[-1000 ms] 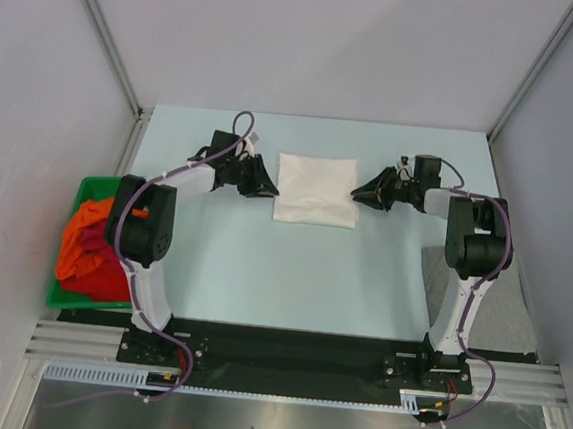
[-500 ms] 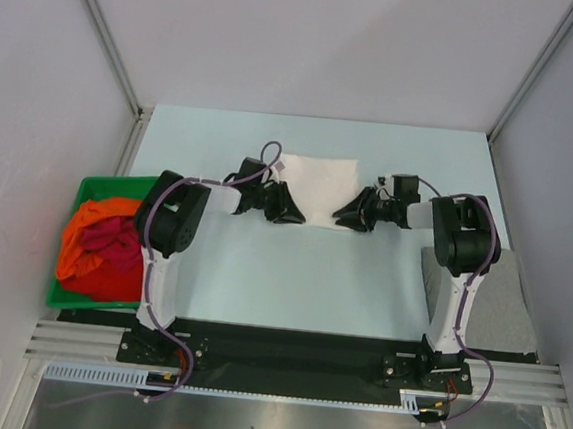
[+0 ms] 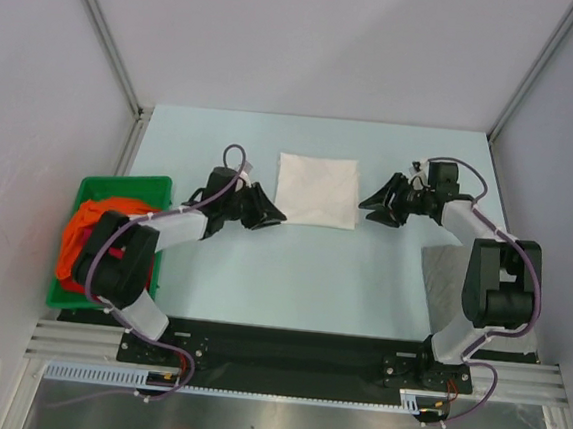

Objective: Fold and stack the t-shirts
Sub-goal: Fold the tshirt, then neatly place the folded tshirt to the corner

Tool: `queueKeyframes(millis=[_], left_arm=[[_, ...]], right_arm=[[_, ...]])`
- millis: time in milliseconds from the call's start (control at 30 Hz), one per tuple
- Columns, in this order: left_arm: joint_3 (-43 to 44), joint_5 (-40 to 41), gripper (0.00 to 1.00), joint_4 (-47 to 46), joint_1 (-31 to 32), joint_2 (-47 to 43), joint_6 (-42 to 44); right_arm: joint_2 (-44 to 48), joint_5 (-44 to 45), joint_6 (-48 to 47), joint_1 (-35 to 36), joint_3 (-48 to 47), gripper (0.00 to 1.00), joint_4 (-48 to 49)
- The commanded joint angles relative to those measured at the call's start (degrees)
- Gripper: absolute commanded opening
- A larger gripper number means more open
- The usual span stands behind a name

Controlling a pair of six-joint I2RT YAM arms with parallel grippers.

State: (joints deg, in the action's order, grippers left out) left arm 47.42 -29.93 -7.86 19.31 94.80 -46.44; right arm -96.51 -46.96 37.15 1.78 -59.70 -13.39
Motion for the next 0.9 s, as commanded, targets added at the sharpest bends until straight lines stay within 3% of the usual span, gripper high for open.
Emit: queueKeyframes(millis=[0, 33, 67, 133, 200, 367, 600, 867], left_arm=[[-5.2, 10.3, 0.35, -10.8, 6.3, -5.6, -18.8], [-6.6, 13.3, 0.42, -12.6, 7.8, -7.1, -27.6], [-9.2, 20.4, 0.46, -15.0, 11.4, -7.6, -31.8], [-9.6, 27.2, 0.57, -13.3, 15.4, -7.7, -41.7], [-6.6, 32.4, 0.60, -10.1, 20.0, -4.6, -46.0], [1.3, 37.9, 0.57, -7.7, 25.5, 5.4, -55.2], [14.8, 45.7, 0.55, 6.6, 28.6, 14.8, -63.4], [22.6, 48.0, 0.52, 7.4, 30.7, 24.2, -74.4]], right_arm=[[3.4, 8.7, -4.0, 1.6, -3.5, 0.53, -10.1], [3.8, 9.2, -4.4, 2.0, -4.1, 0.54, -10.4], [4.0, 10.4, -4.8, 2.0, -5.2, 0.57, -10.9], [4.4, 11.2, -5.2, 2.1, -6.5, 0.60, -12.3], [4.7, 12.2, -5.7, 2.0, -8.4, 0.64, -13.6], [4.8, 16.8, -9.1, 1.8, -13.0, 0.75, -17.4], [4.7, 17.5, -10.2, -0.5, -16.2, 0.76, -20.5], [1.3, 17.4, -11.7, -1.3, -18.2, 0.78, -20.4]])
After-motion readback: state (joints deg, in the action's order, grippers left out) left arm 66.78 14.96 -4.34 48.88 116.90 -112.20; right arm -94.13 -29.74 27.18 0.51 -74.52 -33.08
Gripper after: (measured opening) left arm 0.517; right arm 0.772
